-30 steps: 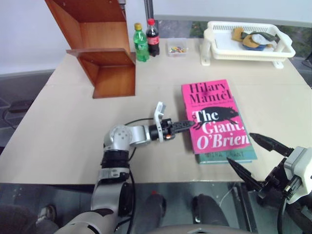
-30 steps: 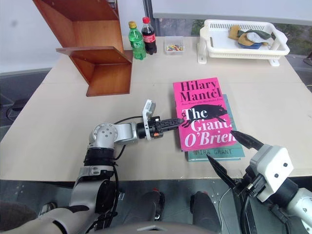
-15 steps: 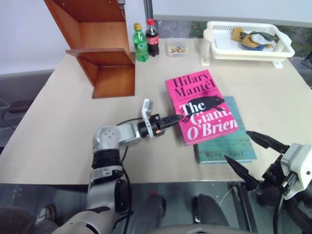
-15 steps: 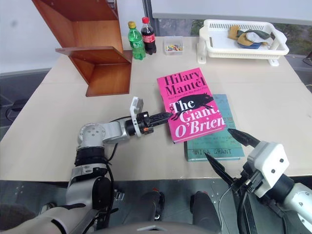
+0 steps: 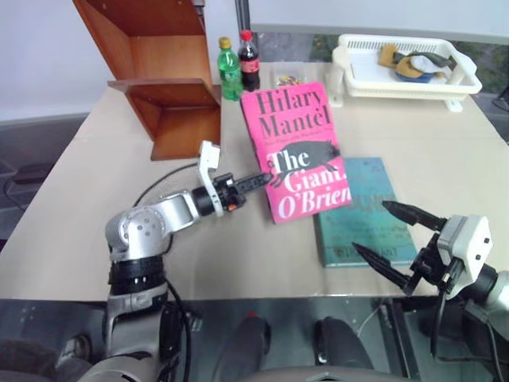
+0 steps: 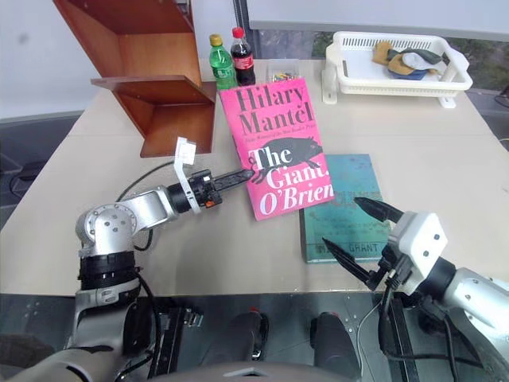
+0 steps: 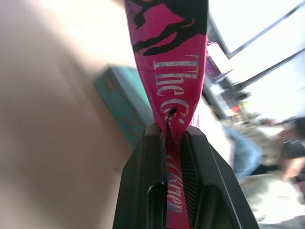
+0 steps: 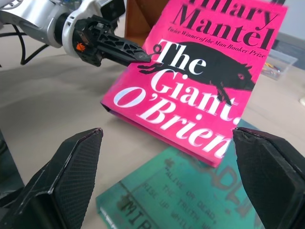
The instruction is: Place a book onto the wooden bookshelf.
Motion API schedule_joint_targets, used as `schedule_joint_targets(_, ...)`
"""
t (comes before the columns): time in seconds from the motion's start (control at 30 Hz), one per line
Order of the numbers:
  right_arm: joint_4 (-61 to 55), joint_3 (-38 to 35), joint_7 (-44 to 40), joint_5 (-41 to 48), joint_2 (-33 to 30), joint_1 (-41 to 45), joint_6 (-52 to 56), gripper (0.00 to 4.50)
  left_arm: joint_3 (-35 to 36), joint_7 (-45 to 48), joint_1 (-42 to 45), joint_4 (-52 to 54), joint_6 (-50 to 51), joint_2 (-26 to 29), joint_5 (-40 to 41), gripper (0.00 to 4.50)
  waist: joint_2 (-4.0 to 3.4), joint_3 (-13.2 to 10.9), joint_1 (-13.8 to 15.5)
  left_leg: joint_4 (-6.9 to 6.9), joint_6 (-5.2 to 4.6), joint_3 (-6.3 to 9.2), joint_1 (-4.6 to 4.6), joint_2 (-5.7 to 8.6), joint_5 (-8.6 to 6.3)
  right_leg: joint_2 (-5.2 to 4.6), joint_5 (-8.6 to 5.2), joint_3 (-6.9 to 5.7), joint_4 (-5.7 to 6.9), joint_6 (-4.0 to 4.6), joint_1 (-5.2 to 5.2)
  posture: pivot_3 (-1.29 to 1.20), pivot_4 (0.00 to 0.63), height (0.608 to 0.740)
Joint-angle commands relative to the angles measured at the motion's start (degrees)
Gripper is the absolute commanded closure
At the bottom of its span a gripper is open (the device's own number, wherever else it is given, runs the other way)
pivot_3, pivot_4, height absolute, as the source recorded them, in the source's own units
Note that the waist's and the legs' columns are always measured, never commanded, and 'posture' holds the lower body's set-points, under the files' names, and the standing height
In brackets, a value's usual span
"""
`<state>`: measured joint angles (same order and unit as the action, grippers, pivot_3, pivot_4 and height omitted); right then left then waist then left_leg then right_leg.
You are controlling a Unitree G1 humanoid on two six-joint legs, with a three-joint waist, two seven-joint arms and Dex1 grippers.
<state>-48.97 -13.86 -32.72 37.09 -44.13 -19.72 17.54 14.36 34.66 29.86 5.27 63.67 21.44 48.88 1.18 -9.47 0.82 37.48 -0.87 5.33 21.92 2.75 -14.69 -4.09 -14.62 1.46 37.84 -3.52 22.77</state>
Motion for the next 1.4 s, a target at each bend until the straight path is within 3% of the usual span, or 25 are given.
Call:
schedule_joint_targets(0.03, 0.69, 0.38, -1.84, -0.17, 0.36, 2.0, -0.05, 0.0, -3.28, 3.09, -0.93, 7.21, -10.66, 3.09, -5.38, 4.41, 0.0, 0.0, -0.04, 0.0, 0.0, 0.0, 0.0, 0.0, 0.0, -0.01, 0.0, 0.0, -0.01, 0.0, 0.0, 0.0, 0.15, 0.74)
schedule_joint_targets(0.27, 4.77, 2.83, -4.77, -1.16, 1.05, 7.2, -0.49, 0.0, -13.47, 4.34, -2.06, 12.43, -42.51, 10.63, -30.06, 4.41, 0.0, 0.0, 0.0, -0.06, -0.05, -0.07, -0.01, -0.01, -0.03, -0.02, 0.0, 0.06, -0.1, 0.01, -0.01, 0.0, 0.15, 0.74)
schedule_joint_targets(0.53, 7.62, 5.12, -7.54, -1.99, 2.15, 11.15, -0.48, 0.0, -16.06, -1.05, 4.88, 7.03, -72.68, 17.43, -53.13, 4.41, 0.01, -0.01, 0.02, -0.08, -0.19, -0.01, 0.07, 0.02, -0.11, -0.03, 0.01, -0.01, -0.15, 0.0, 0.05, 0.0, 0.15, 0.74)
schedule_joint_targets(0.73, 10.27, 7.39, -9.52, -2.82, 3.33, 14.62, -0.79, 0.0, -16.07, -2.98, 14.19, 0.67, -88.11, 22.79, -61.69, 4.41, 0.02, -0.03, -0.16, -0.09, -0.23, -0.01, 0.07, 0.03, -0.13, -0.01, 0.01, -0.04, -0.13, -0.01, 0.06, 0.0, 0.15, 0.74)
schedule_joint_targets(1.07, 15.63, 11.93, -12.52, -5.04, 6.93, 20.5, -2.32, 0.0, -14.97, 2.03, 22.75, -12.3, -88.5, 39.33, -71.34, 4.41, 0.03, -0.15, -1.82, -0.09, -0.26, 0.0, 0.04, 0.08, -0.14, 0.07, 0.01, -0.1, 0.04, -0.03, 0.13, 0.0, 0.15, 0.74)
schedule_joint_targets(1.4, 18.27, 13.21, -14.47, -5.15, 9.76, 28.34, -2.8, 0.0, -15.85, 7.93, 23.03, -22.5, -80.92, 45.91, -72.81, 4.41, 0.09, -0.26, -1.81, -0.07, -0.27, 0.09, 0.09, 0.1, -0.14, 0.07, 0.0, -0.19, 0.1, -0.04, 0.16, 0.0, 0.15, 0.74)
